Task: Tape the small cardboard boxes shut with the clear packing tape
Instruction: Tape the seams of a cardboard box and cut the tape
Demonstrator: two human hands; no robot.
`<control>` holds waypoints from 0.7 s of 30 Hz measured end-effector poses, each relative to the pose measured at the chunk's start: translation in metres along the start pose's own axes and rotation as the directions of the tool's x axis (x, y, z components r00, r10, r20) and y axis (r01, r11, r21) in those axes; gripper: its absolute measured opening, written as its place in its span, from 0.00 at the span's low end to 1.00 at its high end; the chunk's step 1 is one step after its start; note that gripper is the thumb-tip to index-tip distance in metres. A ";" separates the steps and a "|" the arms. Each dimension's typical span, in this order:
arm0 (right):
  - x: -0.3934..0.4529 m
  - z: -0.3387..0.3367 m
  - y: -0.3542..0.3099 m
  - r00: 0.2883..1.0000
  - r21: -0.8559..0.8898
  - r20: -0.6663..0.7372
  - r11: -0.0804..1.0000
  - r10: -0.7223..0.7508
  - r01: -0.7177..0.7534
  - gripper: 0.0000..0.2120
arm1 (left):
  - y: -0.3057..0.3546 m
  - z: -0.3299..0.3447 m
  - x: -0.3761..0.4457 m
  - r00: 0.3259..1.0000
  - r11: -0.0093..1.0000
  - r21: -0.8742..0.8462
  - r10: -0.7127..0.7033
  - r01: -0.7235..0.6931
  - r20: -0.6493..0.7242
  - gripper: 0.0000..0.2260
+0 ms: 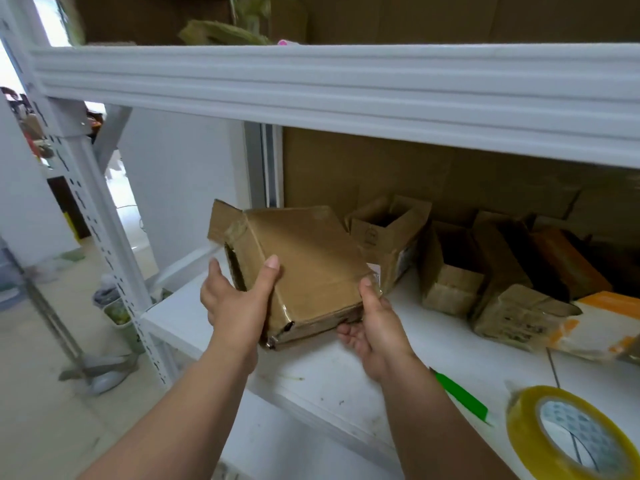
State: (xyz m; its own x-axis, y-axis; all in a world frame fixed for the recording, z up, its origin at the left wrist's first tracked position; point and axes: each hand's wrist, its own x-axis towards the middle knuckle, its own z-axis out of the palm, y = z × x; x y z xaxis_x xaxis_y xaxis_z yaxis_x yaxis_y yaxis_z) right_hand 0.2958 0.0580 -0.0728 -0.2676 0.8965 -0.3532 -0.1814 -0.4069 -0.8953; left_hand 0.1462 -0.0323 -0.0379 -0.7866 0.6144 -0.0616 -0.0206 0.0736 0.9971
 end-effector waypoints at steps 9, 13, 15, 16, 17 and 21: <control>0.010 0.024 0.010 0.978 -0.341 0.092 0.929 0.189 -0.148 0.35 | 0.027 -0.021 0.021 0.960 0.961 -0.190 -0.157 0.203 0.232 0.34; 0.019 0.034 0.003 0.982 -0.414 0.064 0.900 0.180 -0.138 0.32 | 0.034 -0.020 0.054 0.929 0.944 -0.166 -0.228 0.285 0.293 0.18; 0.033 0.041 0.001 0.990 -0.532 -0.013 0.837 0.140 -0.125 0.33 | 0.036 -0.018 0.074 0.914 0.939 -0.164 -0.239 0.304 0.328 0.14; 0.042 0.044 0.002 0.995 -0.617 -0.060 0.780 0.085 -0.104 0.33 | 0.037 -0.016 0.084 0.909 0.940 -0.158 -0.236 0.303 0.344 0.15; 0.052 0.049 0.003 0.996 -0.679 -0.090 0.731 0.018 -0.075 0.33 | 0.037 -0.014 0.095 0.906 0.944 -0.154 -0.221 0.291 0.361 0.19; 0.084 0.069 0.014 0.986 -0.519 -0.098 0.852 -0.138 0.067 0.19 | 0.036 -0.002 0.130 0.913 0.978 -0.102 -0.131 0.184 0.387 0.31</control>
State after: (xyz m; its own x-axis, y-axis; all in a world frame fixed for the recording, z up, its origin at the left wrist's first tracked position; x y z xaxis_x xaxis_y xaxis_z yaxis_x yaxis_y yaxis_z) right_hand 0.2059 0.1154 -0.0966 -0.1458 0.9568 -0.2513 0.3184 -0.1952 -0.9277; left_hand 0.0414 0.0485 -0.0098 -0.4761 0.8553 -0.2046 -0.2278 0.1047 0.9681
